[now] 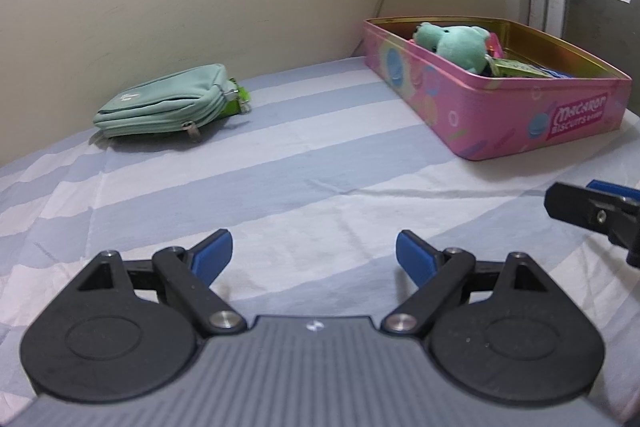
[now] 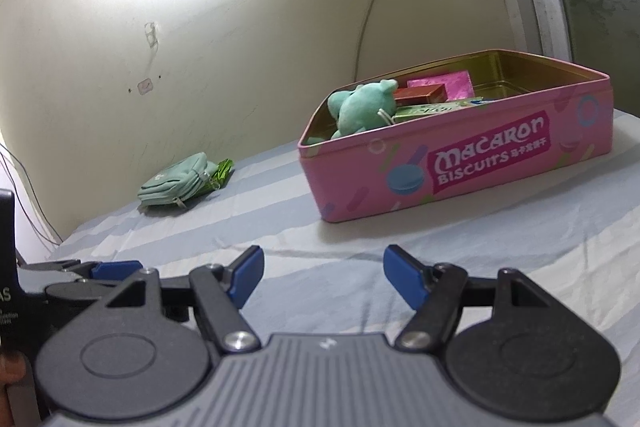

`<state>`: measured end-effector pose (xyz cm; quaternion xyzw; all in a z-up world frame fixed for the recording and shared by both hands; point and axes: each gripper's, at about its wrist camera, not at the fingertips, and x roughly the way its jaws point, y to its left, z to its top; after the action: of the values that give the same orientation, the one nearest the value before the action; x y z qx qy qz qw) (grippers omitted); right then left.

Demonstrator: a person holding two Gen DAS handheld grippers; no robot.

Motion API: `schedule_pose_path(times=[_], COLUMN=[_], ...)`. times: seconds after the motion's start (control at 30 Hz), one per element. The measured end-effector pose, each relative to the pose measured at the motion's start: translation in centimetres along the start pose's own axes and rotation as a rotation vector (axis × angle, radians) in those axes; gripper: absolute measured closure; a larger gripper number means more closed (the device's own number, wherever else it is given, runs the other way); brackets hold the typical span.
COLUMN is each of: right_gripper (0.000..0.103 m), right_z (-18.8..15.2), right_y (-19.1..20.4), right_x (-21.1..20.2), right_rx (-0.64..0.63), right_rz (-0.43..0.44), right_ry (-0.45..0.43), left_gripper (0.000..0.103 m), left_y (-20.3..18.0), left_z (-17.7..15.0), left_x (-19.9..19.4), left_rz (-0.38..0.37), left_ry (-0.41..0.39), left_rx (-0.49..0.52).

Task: Organize objects
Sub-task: 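Move the right gripper toward the mint-green pouch on the sheet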

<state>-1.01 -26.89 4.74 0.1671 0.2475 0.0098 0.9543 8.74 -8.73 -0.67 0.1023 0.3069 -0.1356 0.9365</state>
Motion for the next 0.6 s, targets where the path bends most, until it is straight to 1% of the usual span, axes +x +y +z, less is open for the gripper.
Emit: schedule_pose_path(times=[0.17, 0.3, 0.43, 0.6], right_gripper=[0.035, 0.035, 0.035, 0.035], right_z=[-0.3, -0.7, -1.0, -1.2], right_y=[0.7, 1.6, 2.4, 3.3], right_x=[0.6, 1.3, 1.9, 2.9], right_rx=[-0.011, -0.029, -0.055, -0.061], right_rz=[0.007, 0.014, 0.019, 0.036], right_ry=[0.021, 0.044, 0.073, 0.117], left_gripper=[0.012, 0.012, 0.012, 0.012], left_y=[1.7, 3.3, 5.2, 7.0], left_z=[-0.4, -0.4, -0.4, -0.3], left_x=[0.3, 0.8, 1.4, 2.2], left_rz=[0.019, 0.055, 0.083, 0.116], left_ry=[0.005, 0.006, 0.015, 0.029], left_rx=[-0.016, -0.016, -0.038, -0.047])
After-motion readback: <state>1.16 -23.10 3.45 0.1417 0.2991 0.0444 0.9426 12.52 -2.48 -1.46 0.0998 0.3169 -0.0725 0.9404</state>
